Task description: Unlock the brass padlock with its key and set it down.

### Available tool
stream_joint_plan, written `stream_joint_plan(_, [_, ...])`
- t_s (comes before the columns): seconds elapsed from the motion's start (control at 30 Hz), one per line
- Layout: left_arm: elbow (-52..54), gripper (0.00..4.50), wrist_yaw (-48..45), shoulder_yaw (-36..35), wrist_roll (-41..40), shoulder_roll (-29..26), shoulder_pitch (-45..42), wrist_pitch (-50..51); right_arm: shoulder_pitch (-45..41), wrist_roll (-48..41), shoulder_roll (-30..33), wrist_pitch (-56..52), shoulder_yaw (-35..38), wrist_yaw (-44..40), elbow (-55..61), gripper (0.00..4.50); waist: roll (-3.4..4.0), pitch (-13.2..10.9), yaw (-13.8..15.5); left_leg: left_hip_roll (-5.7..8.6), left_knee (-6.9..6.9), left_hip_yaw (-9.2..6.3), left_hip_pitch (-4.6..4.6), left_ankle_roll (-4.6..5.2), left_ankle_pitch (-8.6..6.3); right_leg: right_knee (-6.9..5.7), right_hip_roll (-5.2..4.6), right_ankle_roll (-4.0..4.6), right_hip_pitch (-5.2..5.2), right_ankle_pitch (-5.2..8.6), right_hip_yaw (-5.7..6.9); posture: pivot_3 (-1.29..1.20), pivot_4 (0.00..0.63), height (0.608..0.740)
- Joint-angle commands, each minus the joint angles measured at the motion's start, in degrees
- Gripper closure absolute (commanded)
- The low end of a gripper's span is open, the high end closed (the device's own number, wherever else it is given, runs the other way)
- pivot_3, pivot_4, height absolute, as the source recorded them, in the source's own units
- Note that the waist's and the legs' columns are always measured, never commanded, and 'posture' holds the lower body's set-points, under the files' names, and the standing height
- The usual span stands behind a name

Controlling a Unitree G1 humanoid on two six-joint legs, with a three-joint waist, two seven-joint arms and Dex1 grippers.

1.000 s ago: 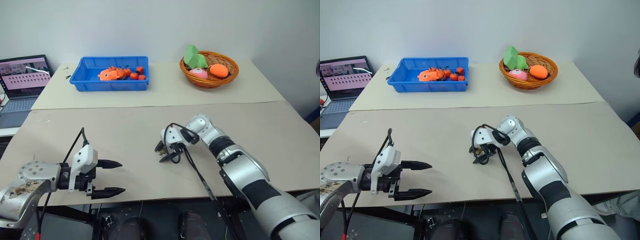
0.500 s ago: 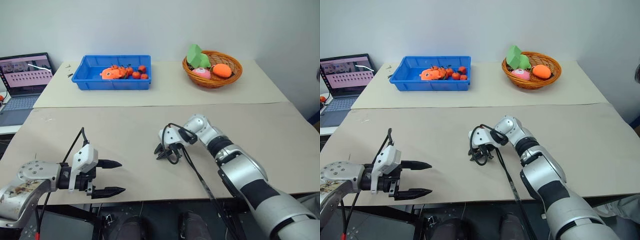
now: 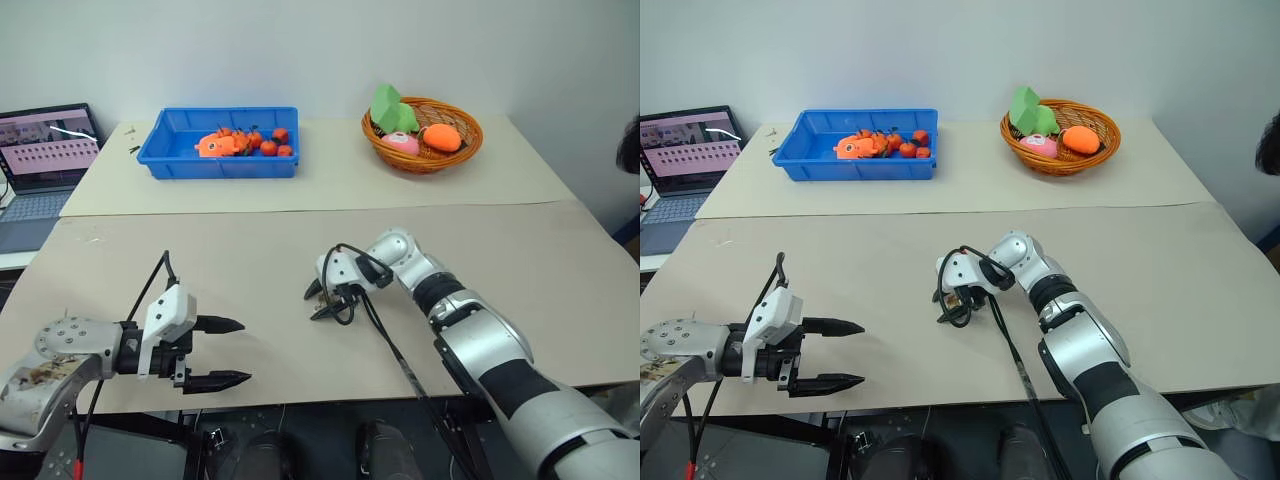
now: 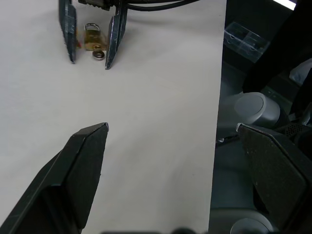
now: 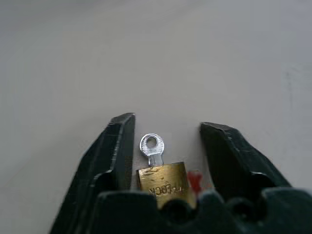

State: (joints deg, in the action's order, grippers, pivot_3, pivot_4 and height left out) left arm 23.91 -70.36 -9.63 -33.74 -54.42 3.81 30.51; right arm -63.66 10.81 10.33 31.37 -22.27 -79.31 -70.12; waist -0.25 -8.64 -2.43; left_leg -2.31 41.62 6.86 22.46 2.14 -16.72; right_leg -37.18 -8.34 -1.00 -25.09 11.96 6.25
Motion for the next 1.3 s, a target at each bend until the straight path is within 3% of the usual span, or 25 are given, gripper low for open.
stream_joint_plan(0.03, [-0.04, 0.00, -0.42, 0.36, 0.05, -0.64, -0.94, -0.58, 1.87, 1.36, -0.34, 0.40, -0.90, -2.99, 0.02, 1.22, 0.00, 0.00, 0.00, 0.00, -0.02, 0.01, 0.01, -0.01, 0.00, 0.00, 0.00, 0.01, -0.02, 0.05, 0.00, 0.00, 0.150, 0.692])
stream_joint_plan(0.6, [0.94, 0.00, -0.39, -0.22, -0.32, -1.09, 0.24, -0.28, 2.04, 1.39, 3.27, 2.09, -0.32, -11.97, 0.68, 1.22, 0.00, -0.02, 0.54, 0.25, -0.66, -0.24, 0.35, -0.04, -0.06, 0.31, -0.10, -0.11, -0.13, 0.42, 0.49, 0.00, 0.150, 0.692])
stream_joint_plan(1.3, [2.21, 0.00, -1.25, -5.09, -1.06, -3.39, 4.72, -0.59, 1.22, 5.65, 5.89, 4.46, -3.19, -6.76, -2.35, 1.22, 0.00, -0.02, 1.65, 0.27, -0.61, -0.28, -0.15, -0.05, -0.06, 0.37, -0.14, -0.08, 0.34, 0.46, 0.51, 0.00, 0.150, 0.692])
